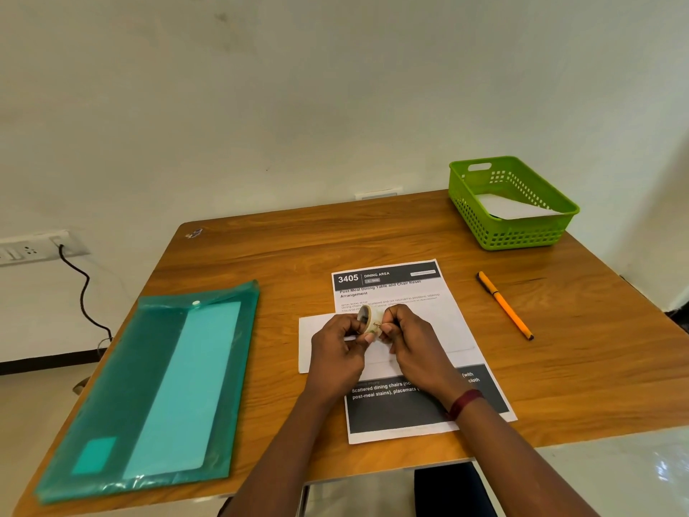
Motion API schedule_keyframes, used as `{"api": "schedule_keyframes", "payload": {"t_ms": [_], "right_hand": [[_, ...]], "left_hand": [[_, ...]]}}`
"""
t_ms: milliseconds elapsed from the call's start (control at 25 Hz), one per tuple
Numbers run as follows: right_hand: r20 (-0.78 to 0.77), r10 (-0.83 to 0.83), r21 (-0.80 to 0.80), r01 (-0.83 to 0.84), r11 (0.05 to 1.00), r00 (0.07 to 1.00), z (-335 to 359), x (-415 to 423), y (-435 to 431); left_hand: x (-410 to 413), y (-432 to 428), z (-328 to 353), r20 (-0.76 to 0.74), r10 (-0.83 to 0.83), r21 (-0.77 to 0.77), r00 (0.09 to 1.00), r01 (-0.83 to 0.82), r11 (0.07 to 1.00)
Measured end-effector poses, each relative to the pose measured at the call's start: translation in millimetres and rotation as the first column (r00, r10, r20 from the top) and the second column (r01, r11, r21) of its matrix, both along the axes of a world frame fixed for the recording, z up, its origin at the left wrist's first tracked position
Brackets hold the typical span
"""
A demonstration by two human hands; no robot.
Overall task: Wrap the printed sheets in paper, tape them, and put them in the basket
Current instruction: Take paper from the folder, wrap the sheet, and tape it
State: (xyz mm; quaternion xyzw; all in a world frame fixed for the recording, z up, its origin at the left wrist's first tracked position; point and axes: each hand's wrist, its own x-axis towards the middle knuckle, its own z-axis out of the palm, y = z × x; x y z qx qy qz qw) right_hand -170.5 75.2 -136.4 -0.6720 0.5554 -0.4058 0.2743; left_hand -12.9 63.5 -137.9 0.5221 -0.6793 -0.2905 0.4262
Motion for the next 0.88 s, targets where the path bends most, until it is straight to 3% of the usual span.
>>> {"api": "schedule_keyframes", "payload": {"t_ms": [320, 640, 880], "right_hand": [[0.208, -0.029, -0.015, 0.032, 0.999, 0.978, 2.2, -1.8, 3.4], [0.195, -0.019, -0.023, 0.023, 0.999, 0.981, 1.0, -1.9, 1.8], [0.097, -0.008, -0.017, 0.009, 1.0, 0.995, 0.7, -0.8, 0.3]], "left_hand": [[2.9, -0.6, 0.7, -0.034, -0.012, 0.026, 0.999, 0.013, 1.0], [2.6, -1.2, 0.0, 0.05, -0.055, -0.071, 0.997, 0.059, 0.996], [-2.6, -0.5, -0.2, 0.152, -0.01, -0.143, 0.988, 0.032, 0.989]]}}
